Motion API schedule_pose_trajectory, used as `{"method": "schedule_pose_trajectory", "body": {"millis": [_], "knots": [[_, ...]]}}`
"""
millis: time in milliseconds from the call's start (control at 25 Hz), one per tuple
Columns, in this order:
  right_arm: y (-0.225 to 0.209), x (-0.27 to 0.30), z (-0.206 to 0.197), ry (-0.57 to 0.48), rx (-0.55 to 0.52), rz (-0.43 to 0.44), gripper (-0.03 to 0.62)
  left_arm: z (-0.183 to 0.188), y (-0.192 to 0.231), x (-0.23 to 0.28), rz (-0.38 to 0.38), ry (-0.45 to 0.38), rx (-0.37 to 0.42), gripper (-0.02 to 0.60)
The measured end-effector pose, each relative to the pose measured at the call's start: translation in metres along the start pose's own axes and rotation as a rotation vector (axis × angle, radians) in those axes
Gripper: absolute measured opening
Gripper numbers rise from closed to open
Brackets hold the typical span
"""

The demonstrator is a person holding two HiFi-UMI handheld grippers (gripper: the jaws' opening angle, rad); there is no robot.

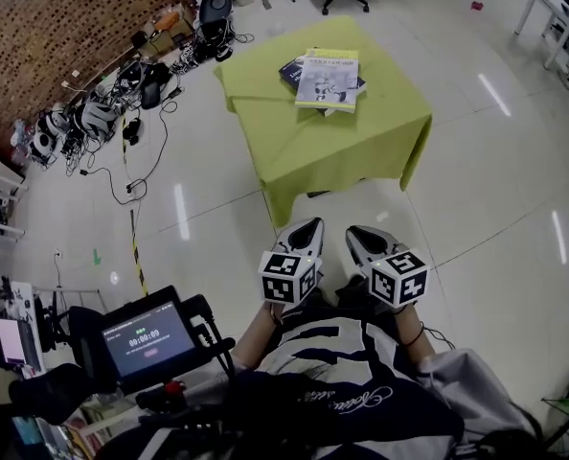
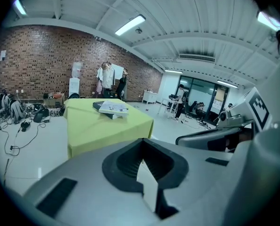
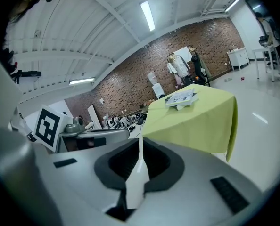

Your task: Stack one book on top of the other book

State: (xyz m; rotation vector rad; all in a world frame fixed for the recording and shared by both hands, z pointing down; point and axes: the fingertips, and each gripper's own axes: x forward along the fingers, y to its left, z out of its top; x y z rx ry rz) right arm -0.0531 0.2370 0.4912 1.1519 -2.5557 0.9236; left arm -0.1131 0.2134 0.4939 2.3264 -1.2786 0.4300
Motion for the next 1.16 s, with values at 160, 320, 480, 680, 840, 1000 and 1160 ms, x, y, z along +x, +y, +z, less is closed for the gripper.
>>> {"method": "schedule_pose_trajectory", "body": {"millis": [160,320,480,680,840,1000,1160], "knots": [[0.014,0.004,-0.002,-0.005,0.011,-0.012,0.011,0.004,0.008,-0.009,-0.015,-0.017,0.005,0.003],[0.025,0.007,-0.002,-0.022,0.012,-0.032,0.008,0.004,0.015,-0.018,-0.039,-0.024,0.015,0.003],[0.029,0.012,-0.001,-0.034,0.023,-0.054,0.008,0.008,0.023,-0.021,-0.055,-0.033,0.022,0.003],[0.032,0.021,-0.004,-0.029,0.02,-0.063,0.008,0.005,0.031,-0.021,-0.067,-0.032,0.019,0.003],[0.035,0.023,-0.004,-0.027,0.021,-0.068,0.008,0.005,0.035,-0.024,-0.07,-0.039,0.014,0.003],[0.037,0.025,-0.006,-0.019,0.018,-0.068,0.008,0.005,0.04,-0.025,-0.066,-0.043,0.004,0.003],[0.039,0.028,-0.01,-0.013,0.016,-0.067,0.009,-0.001,0.044,-0.026,-0.064,-0.038,-0.001,0.003]]}}
